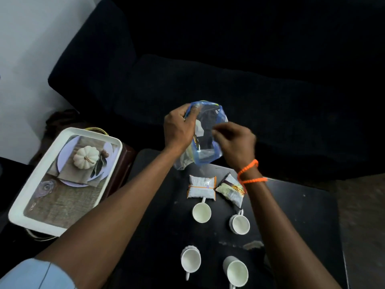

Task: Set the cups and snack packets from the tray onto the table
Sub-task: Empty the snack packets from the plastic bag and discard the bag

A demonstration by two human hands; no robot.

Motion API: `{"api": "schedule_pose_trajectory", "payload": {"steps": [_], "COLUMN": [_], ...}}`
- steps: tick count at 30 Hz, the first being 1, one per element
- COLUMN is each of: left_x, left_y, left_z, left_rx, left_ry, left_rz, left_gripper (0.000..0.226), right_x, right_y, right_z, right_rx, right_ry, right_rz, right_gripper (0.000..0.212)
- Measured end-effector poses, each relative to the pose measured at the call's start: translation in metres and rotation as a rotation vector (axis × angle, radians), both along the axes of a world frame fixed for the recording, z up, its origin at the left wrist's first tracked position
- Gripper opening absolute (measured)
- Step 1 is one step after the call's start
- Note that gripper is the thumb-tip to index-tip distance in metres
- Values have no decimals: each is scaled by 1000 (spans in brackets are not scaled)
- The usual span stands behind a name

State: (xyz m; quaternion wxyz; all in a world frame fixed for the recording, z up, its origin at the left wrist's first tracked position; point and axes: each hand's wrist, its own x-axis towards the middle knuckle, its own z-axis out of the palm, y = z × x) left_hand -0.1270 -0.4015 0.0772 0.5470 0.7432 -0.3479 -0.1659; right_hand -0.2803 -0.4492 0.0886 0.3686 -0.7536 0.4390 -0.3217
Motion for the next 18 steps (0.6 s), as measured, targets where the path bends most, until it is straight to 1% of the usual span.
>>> {"api": "schedule_pose_trajectory", "payload": {"steps": [1, 2, 4, 5, 8, 9, 10, 11, 13, 18], "left_x": [-6, -11, -19, -23, -31, -32, -32, -31, -29, -20], "left_y": [0, -1, -3, -4, -5, -5, -4, -3, -3, -4], "left_z": [3, 5, 11, 12, 12, 11, 9, 7, 4, -1], "left_rx": [-12, -25, -49, -58, -50, -43, -36, -27, 11, 92], "left_ry": [-20, -36, -55, -63, -90, -96, -102, -108, -127, -160], "left_rz": [-25, -44, -65, -73, -122, -135, -141, -138, -112, -25], "left_gripper": [30, 30, 30, 31, 31, 33, 35, 35, 36, 36], "right_x": [16, 30, 49, 53, 50, 50, 50, 52, 56, 47], "right_y": [-5, -10, -18, -18, -20, -18, -17, -17, -20, -23], "right_z": [0, -3, -15, -22, -40, -43, -45, -45, -39, -15], "right_rx": [58, 107, 201, 216, 155, 141, 153, 140, 100, 56], "right_ry": [114, 277, 619, 746, 917, 927, 872, 784, 669, 473], "right_rz": [82, 129, 144, 144, 232, 237, 205, 157, 103, 26], "right_gripper": [13, 16, 26, 29, 34, 36, 35, 31, 24, 12]}}
